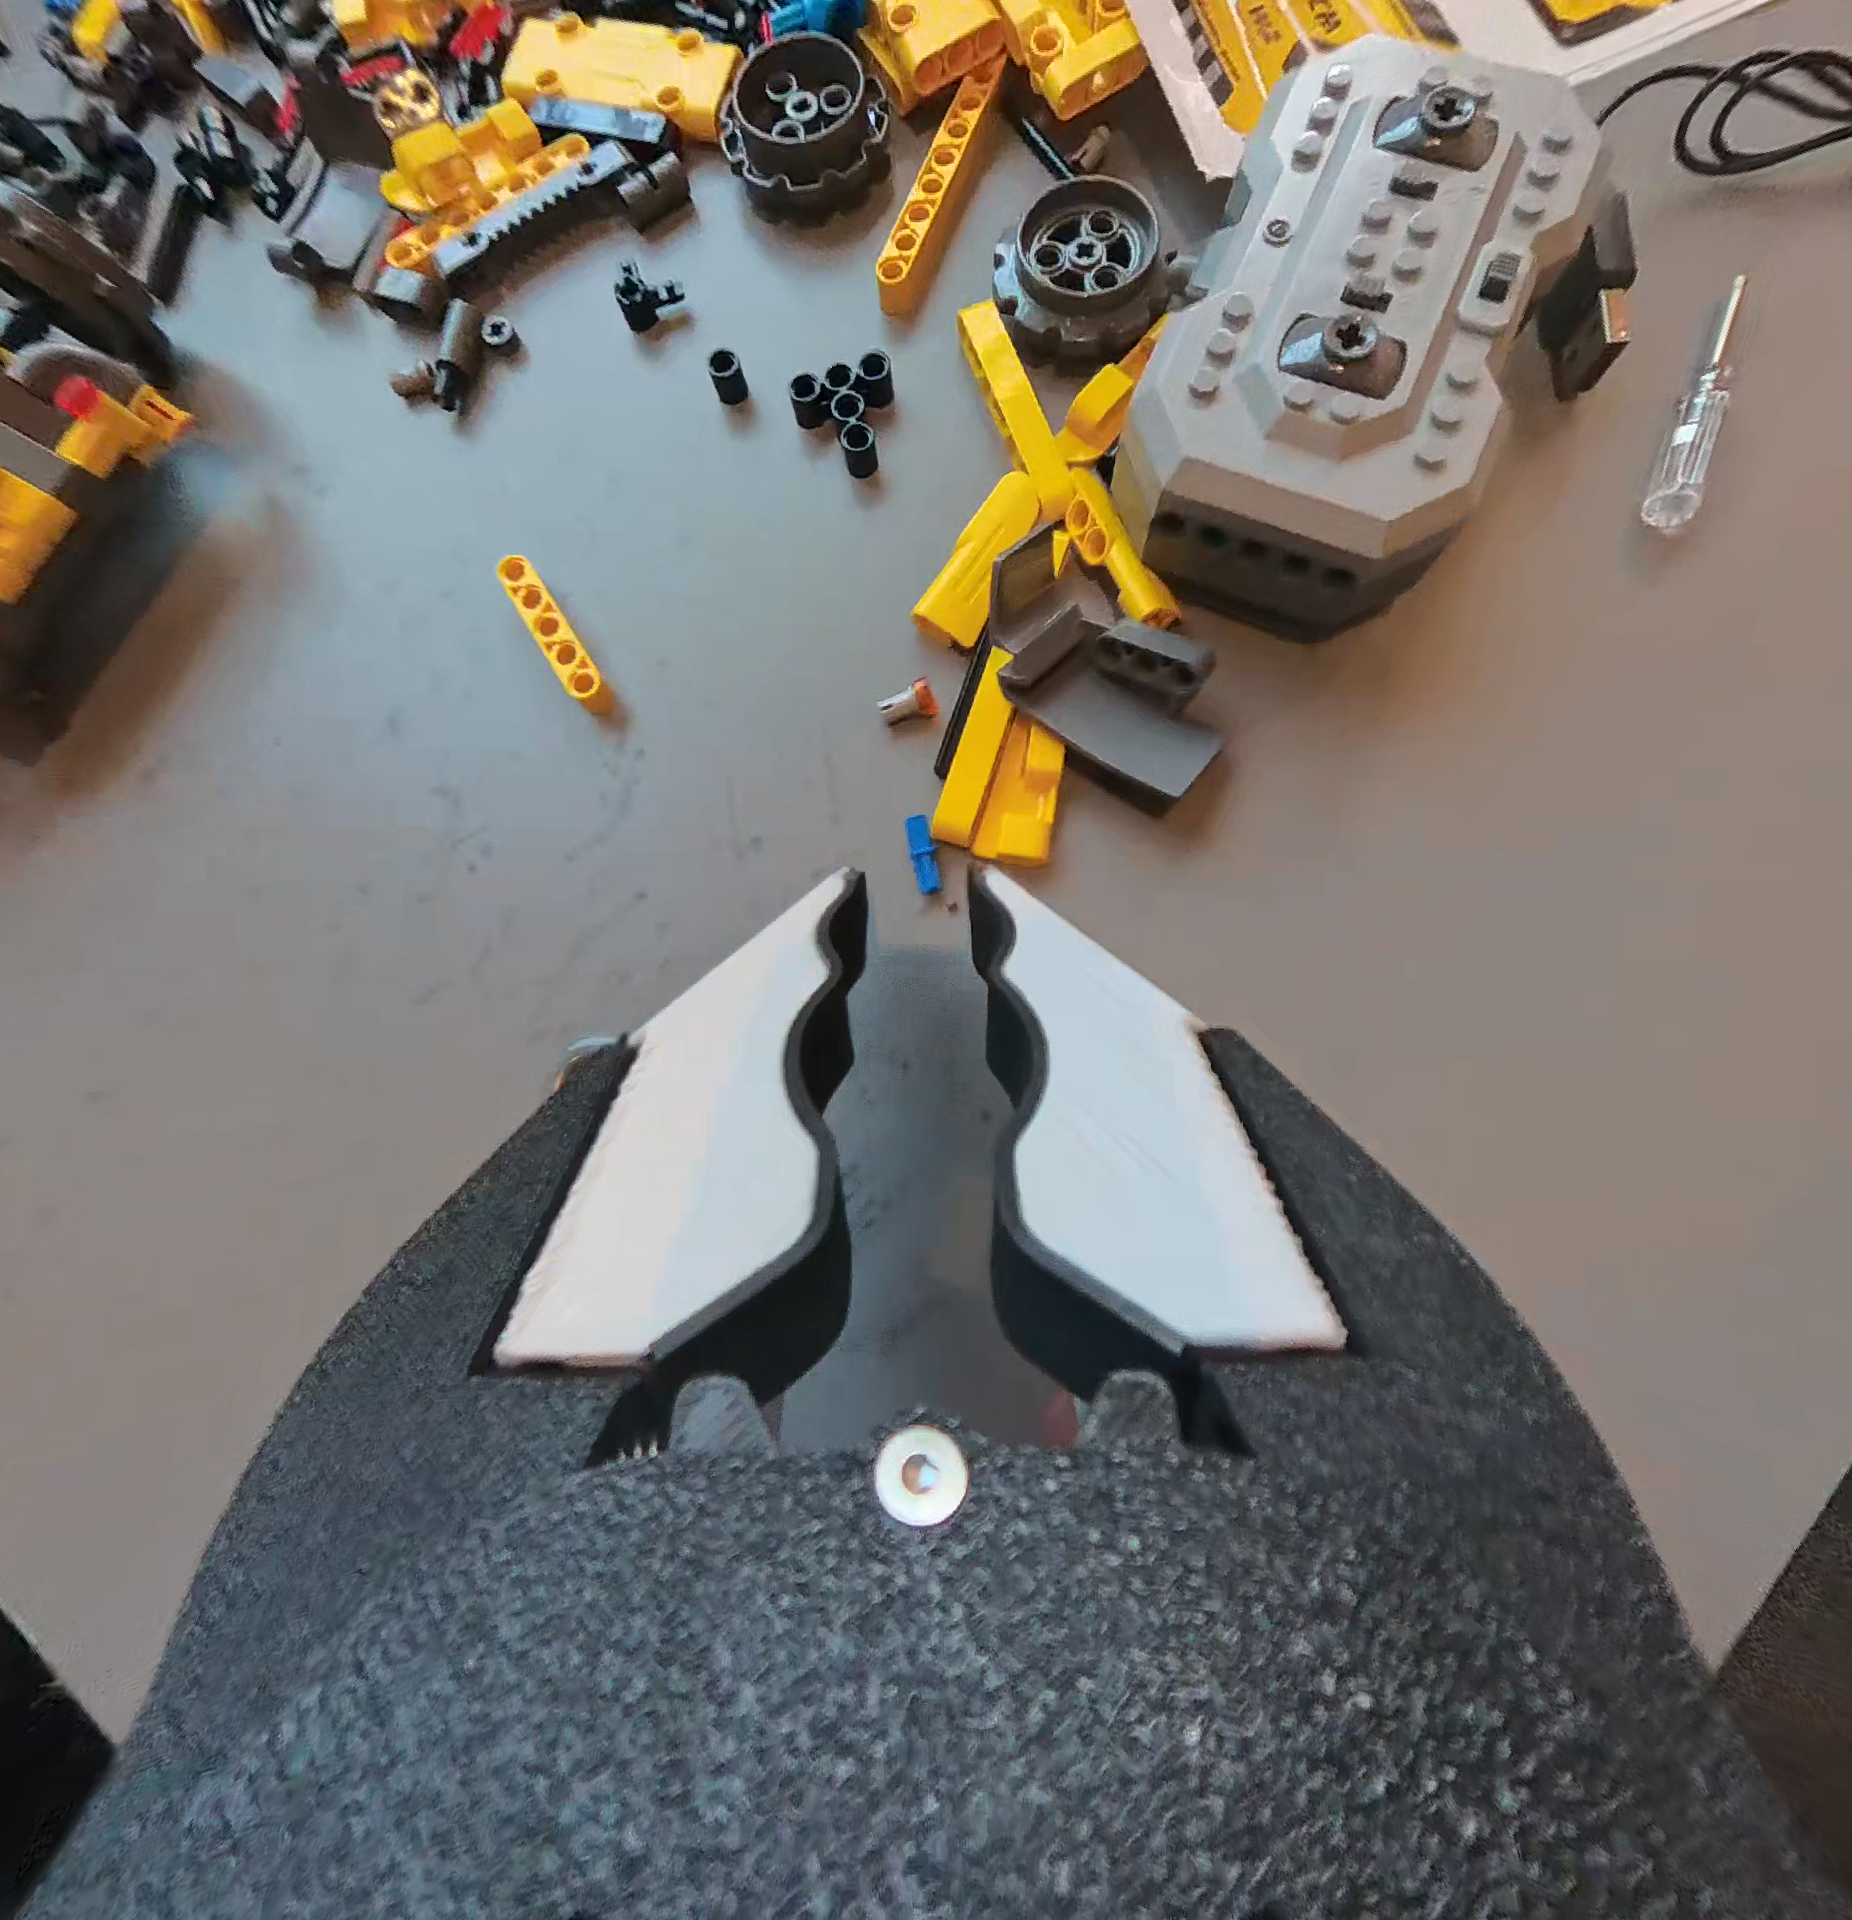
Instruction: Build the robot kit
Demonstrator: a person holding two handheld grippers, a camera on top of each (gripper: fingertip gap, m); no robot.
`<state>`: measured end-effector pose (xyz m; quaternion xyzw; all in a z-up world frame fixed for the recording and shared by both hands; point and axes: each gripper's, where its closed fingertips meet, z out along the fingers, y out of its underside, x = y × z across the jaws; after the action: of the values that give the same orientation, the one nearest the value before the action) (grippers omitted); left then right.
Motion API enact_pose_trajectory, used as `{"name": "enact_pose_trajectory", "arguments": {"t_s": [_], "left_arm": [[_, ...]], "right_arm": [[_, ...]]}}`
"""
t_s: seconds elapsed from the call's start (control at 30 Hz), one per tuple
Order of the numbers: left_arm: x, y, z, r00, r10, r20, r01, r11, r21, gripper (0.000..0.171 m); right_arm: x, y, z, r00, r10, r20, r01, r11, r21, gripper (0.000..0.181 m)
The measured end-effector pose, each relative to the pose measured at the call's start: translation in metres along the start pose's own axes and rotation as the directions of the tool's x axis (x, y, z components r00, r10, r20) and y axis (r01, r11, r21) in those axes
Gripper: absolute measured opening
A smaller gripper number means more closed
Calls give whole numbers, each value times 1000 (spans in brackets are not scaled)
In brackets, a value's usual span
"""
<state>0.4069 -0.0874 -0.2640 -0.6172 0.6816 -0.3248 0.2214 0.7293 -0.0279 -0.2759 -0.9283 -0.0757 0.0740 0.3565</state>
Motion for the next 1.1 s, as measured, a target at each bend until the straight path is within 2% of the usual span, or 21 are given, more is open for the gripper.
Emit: {"name": "enact_pose_trajectory", "arguments": {"t_s": [0.13, 0.2, 0.43, 0.67, 0.93, 1.1], "left_arm": [[1, 4, -4, 1000, -22, -13, 22, 1000, 15, 22], [3, 6, -4, 999, -27, -21, 27, 999, 19, 22], [10, 16, -3, 999, -8, -41, 9, 1000, 21, 20], [8, 19, -13, 999, 32, -10, -30, 989, 142, 21], [4, 23, -30, 993, 120, 2, -117, 966, 230, 31], [-6, 30, -34, 987, 150, 50, -157, 966, 206, 24]], "right_arm": [[1, 1, 16, 999, -23, 23, 25, 998, -66, 12], [-3, 0, 17, 999, -27, 42, 30, 997, -67, 5], [-8, 3, 13, 998, 4, 60, -2, 999, -38, 5], [-34, 2, -8, 995, 31, 92, -32, 999, 14, 5], [-106, -12, -27, 972, -1, 235, -27, 993, 115, 5], [-191, -29, -27, 908, -134, 397, 77, 985, 158, 5]]}}
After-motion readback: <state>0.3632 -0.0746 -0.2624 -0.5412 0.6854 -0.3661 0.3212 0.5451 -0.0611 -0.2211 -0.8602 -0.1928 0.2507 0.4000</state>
